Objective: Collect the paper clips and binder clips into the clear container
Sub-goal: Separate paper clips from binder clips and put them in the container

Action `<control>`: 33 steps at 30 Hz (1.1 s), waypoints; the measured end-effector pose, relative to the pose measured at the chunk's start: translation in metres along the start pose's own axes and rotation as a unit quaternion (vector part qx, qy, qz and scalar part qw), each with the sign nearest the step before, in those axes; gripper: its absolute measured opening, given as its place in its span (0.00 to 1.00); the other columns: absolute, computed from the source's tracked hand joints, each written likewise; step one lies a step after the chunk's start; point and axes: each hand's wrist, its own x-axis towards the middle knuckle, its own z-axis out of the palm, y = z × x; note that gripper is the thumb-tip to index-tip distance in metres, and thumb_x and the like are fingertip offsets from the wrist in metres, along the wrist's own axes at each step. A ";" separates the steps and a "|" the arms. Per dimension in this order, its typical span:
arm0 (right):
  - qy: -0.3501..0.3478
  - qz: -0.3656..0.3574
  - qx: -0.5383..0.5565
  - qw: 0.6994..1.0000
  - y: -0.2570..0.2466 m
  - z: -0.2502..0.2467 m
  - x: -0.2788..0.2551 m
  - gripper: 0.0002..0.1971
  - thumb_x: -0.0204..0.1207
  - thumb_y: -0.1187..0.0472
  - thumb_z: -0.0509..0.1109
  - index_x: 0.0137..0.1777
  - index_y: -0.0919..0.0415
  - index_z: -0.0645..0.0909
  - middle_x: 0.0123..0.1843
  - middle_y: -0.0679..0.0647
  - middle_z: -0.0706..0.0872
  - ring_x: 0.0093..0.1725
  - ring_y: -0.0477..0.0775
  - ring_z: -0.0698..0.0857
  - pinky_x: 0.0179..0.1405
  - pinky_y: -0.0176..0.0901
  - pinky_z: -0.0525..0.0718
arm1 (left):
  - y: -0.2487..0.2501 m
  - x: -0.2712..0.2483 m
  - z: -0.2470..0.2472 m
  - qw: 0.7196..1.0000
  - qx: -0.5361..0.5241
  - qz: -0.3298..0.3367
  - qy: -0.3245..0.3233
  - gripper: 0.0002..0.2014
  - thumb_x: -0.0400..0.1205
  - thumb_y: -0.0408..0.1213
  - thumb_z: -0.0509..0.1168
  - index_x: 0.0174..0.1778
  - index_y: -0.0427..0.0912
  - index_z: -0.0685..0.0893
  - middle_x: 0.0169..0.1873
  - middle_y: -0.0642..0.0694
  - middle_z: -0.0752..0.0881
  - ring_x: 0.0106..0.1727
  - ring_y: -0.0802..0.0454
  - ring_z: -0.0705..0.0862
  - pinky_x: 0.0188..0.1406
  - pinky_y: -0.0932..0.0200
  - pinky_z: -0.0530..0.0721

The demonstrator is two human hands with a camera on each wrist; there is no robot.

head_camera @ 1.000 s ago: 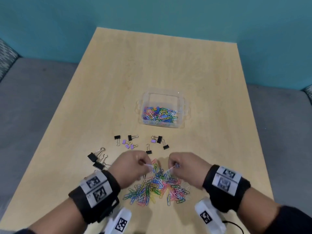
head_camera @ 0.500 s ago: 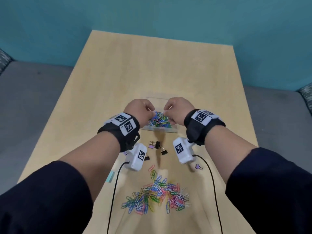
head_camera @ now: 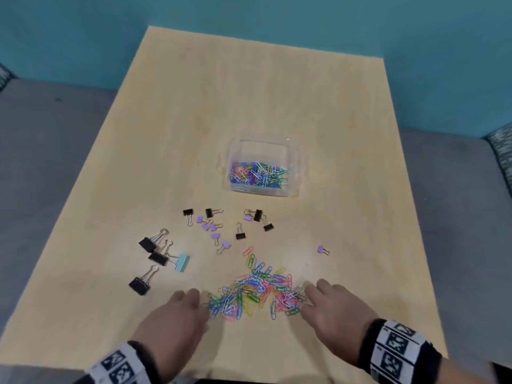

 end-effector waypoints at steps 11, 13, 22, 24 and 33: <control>0.153 0.077 0.134 0.976 -0.035 -0.004 0.031 0.16 0.63 0.59 0.72 0.50 0.53 0.72 0.49 0.54 0.79 0.48 0.61 0.79 0.34 0.50 0.82 | 0.040 0.031 0.007 0.984 -0.088 -0.061 0.139 0.25 0.63 0.46 0.78 0.53 0.50 0.76 0.53 0.47 0.77 0.50 0.45 0.77 0.37 0.52 0.84; 0.129 0.140 0.190 0.963 -0.040 -0.002 0.024 0.31 0.68 0.53 0.72 0.70 0.53 0.66 0.70 0.58 0.71 0.68 0.65 0.72 0.54 0.55 0.83 | 0.042 0.028 0.010 0.989 -0.074 -0.069 0.109 0.41 0.65 0.52 0.76 0.73 0.51 0.65 0.71 0.42 0.70 0.68 0.40 0.71 0.53 0.47 0.84; 0.084 0.144 0.213 0.963 -0.063 0.002 0.047 0.44 0.78 0.45 0.64 0.83 0.51 0.37 0.85 0.56 0.38 0.82 0.63 0.35 0.80 0.63 0.46 | 0.054 0.050 0.036 0.990 -0.060 -0.074 0.103 0.54 0.67 0.62 0.71 0.82 0.49 0.47 0.82 0.38 0.52 0.82 0.36 0.47 0.78 0.40 0.60; 0.090 0.141 0.200 0.965 -0.062 0.002 0.051 0.40 0.80 0.50 0.64 0.83 0.54 0.43 0.85 0.59 0.44 0.83 0.65 0.40 0.80 0.62 0.50 | 0.057 0.054 0.034 0.990 -0.052 -0.077 0.106 0.50 0.67 0.59 0.73 0.81 0.47 0.56 0.81 0.38 0.58 0.81 0.35 0.53 0.76 0.41 0.65; 0.106 0.113 0.146 0.977 -0.053 -0.010 0.051 0.29 0.64 0.70 0.64 0.69 0.66 0.70 0.65 0.64 0.75 0.61 0.69 0.74 0.55 0.59 0.79 | 0.064 0.064 0.020 0.983 -0.033 -0.057 0.171 0.32 0.61 0.44 0.80 0.61 0.47 0.80 0.57 0.43 0.81 0.54 0.41 0.76 0.38 0.48 0.85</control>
